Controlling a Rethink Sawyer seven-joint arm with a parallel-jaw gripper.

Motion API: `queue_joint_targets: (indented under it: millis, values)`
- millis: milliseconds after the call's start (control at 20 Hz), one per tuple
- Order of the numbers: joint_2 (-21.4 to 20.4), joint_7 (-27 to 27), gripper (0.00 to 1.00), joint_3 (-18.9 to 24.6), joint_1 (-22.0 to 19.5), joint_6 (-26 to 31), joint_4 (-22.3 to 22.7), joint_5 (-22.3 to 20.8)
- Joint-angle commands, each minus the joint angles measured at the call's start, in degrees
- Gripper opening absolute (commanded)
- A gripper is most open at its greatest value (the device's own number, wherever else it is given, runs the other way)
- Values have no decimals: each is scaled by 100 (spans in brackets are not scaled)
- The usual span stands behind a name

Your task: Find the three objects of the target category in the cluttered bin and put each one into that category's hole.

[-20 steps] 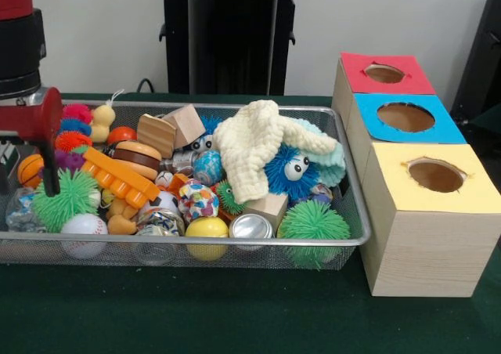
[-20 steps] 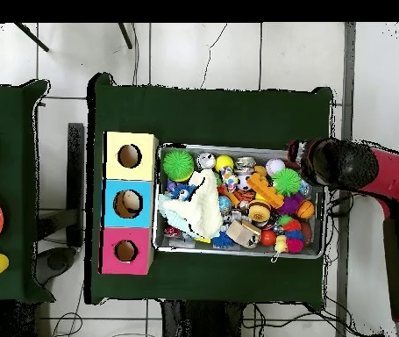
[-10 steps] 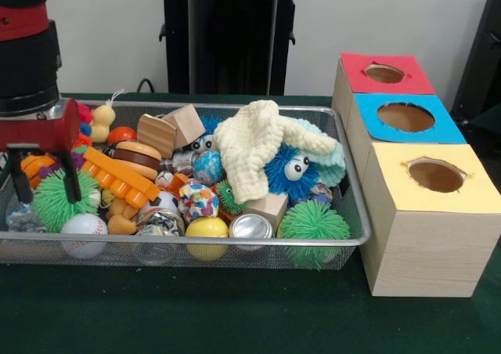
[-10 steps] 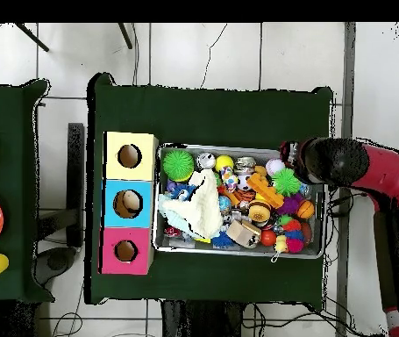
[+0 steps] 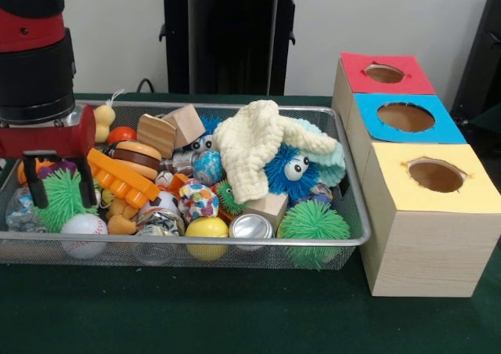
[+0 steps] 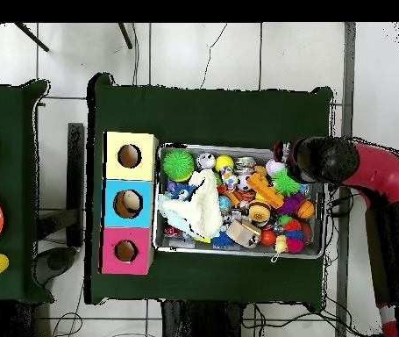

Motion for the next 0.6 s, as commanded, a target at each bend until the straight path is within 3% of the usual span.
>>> queue_joint_targets:
  millis: [50, 600]
  values:
    - [-102, -1451, 100, 215, 81, 514, 21, -221]
    - [-279, -1590, 100, 251, 123, 705, 34, -180]
